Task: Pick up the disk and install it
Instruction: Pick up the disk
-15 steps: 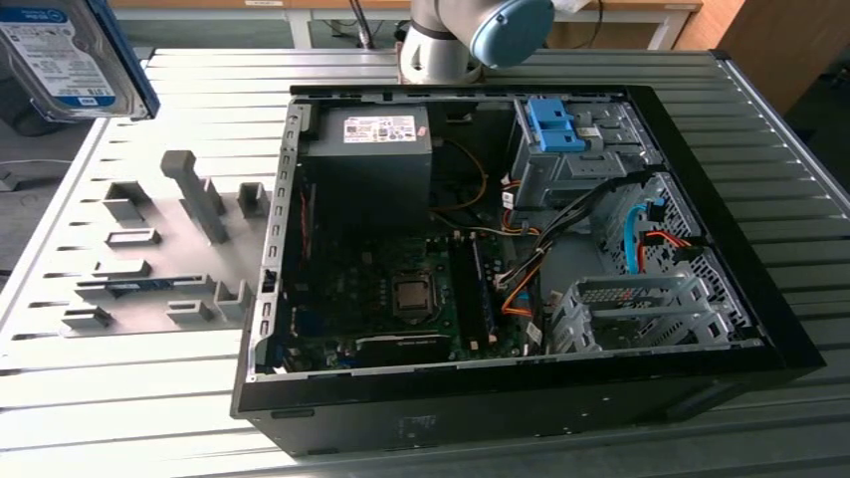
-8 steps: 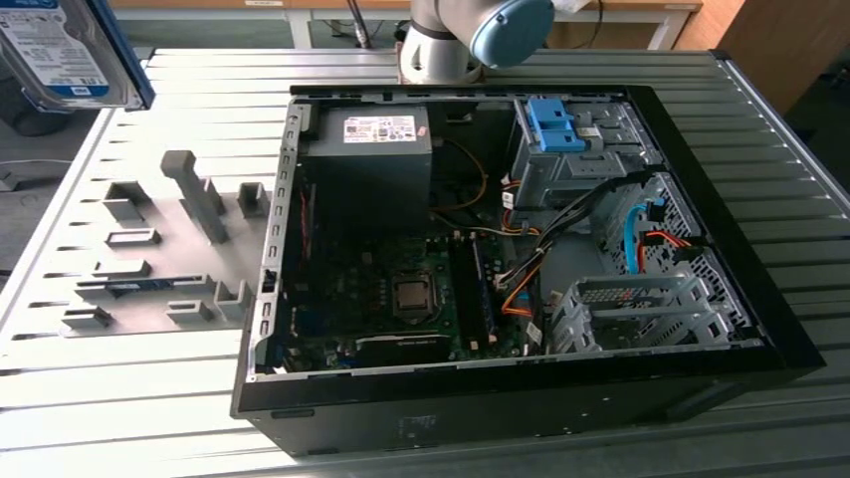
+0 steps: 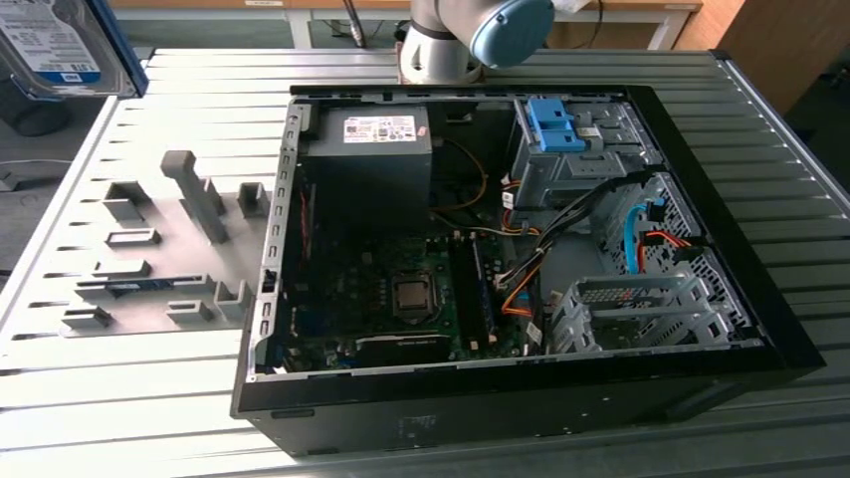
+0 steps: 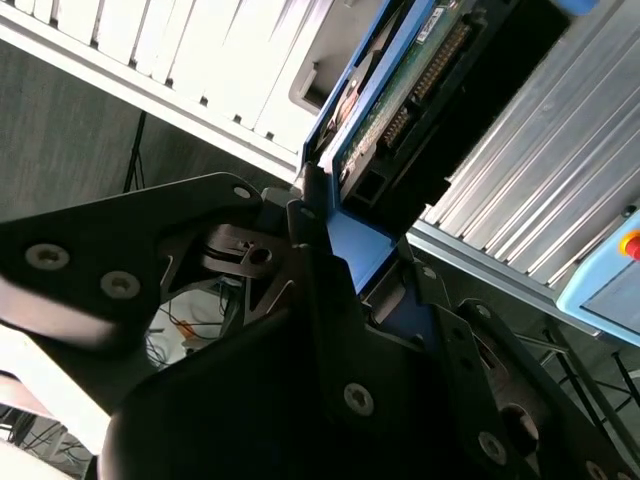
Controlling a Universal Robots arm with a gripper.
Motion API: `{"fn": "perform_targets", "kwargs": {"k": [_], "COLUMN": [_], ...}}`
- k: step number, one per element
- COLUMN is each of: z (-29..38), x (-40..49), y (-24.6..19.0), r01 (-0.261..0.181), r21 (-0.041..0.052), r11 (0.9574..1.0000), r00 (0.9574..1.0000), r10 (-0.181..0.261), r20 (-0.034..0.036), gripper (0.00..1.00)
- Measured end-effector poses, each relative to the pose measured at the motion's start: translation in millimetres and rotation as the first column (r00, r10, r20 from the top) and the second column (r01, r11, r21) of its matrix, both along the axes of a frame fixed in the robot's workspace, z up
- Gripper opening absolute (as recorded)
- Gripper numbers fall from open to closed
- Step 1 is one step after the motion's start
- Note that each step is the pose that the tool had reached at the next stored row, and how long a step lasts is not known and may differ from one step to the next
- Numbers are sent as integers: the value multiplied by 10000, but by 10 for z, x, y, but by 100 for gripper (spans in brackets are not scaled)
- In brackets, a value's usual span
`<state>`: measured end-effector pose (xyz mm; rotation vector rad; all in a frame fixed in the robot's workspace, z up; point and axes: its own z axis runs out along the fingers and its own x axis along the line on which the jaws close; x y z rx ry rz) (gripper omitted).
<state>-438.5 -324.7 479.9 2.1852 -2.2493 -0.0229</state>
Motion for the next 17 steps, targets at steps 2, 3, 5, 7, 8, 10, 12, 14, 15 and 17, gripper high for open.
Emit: {"fn": "perform_targets", "kwargs": {"k": [2, 3, 5, 7, 8, 10, 12, 14, 15, 17], "z": [38, 56, 91, 127, 142, 169, 177, 177, 178, 179], "x": [0, 0, 0, 0, 0, 1, 0, 0, 0, 0], "y": [0, 0, 0, 0, 0, 0, 0, 0, 0, 0], "r01": [0, 0, 0, 0, 0, 0, 0, 0, 0, 0], "r21": [0, 1, 0, 0, 0, 0, 0, 1, 1, 1], "r11": [10000, 10000, 10000, 10000, 10000, 10000, 10000, 10000, 10000, 10000], "r00": [10000, 10000, 10000, 10000, 10000, 10000, 10000, 10000, 10000, 10000], "r10": [0, 0, 0, 0, 0, 0, 0, 0, 0, 0], "r20": [1, 1, 2, 2, 3, 3, 4, 6, 6, 5], "gripper": [37, 37, 37, 37, 37, 37, 37, 37, 37, 37]}}
